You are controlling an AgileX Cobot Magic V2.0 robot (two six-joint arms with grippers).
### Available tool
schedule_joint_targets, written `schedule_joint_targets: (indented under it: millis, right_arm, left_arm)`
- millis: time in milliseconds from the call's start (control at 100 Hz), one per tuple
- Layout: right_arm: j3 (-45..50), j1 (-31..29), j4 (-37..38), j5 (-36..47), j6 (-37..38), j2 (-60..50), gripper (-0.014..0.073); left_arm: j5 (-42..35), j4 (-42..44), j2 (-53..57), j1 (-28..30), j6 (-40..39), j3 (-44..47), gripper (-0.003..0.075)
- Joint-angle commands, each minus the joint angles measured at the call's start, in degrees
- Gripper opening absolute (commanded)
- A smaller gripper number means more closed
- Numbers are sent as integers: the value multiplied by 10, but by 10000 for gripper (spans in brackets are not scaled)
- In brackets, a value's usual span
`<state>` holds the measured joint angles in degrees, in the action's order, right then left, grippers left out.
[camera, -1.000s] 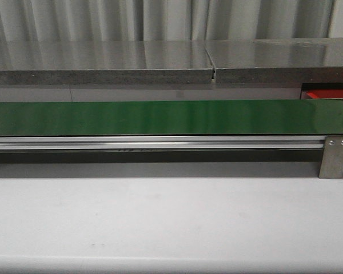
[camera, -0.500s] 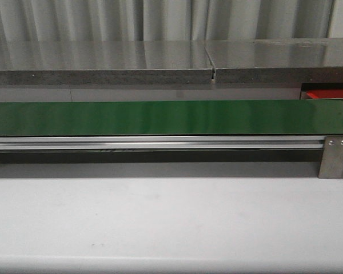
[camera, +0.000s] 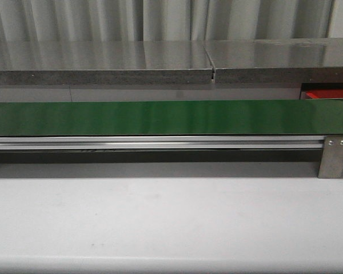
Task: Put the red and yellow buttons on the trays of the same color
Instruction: 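Raise the right gripper away from the trays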
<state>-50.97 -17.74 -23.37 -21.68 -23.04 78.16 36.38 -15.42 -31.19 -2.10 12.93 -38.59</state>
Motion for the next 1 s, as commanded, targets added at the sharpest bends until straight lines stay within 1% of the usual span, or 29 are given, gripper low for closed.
schedule_joint_targets:
  millis: [0, 60, 70, 80, 90, 120, 340, 480, 630, 750, 990]
  right_arm:
    - [-12, 16, 11, 17, -13, -51, 90]
    - [-11, 31, 24, 16, -13, -73, -48]
    - [-11, 33, 26, 16, -13, -75, -48]
    - [-11, 34, 29, 16, -13, -77, -71]
    - [-11, 36, 30, 16, -13, -81, -74]
    - [-11, 44, 33, 16, -13, -89, -62]
    - [3, 93, 34, 21, -13, -140, -67]
    - [51, 126, 36, 54, -13, -187, -67]
    - [117, 154, 36, 91, -13, -265, -67]
    - [165, 160, 36, 103, -13, -336, -67]
    - [227, 160, 36, 89, -13, -464, -67]
  left_arm:
    - [-43, -12, -3, -5, -2, -15, -20]
    - [-43, -12, -3, -5, -2, -15, -20]
    - [-43, -12, -3, -5, -2, -15, -20]
    - [-43, -12, -3, -5, -2, -15, -20]
    - [-43, -12, -3, -5, -2, -15, -20]
    - [-43, -12, -3, -5, -2, -15, -20]
    - [-43, -12, -3, -5, -2, -15, -20]
    - [-43, -12, -3, -5, -2, -15, -20]
    - [-43, -12, -3, -5, -2, -15, -20]
    - [-43, -12, -3, -5, -2, -15, -20]
    - [-44, -15, -3, -5, -2, -15, -20]
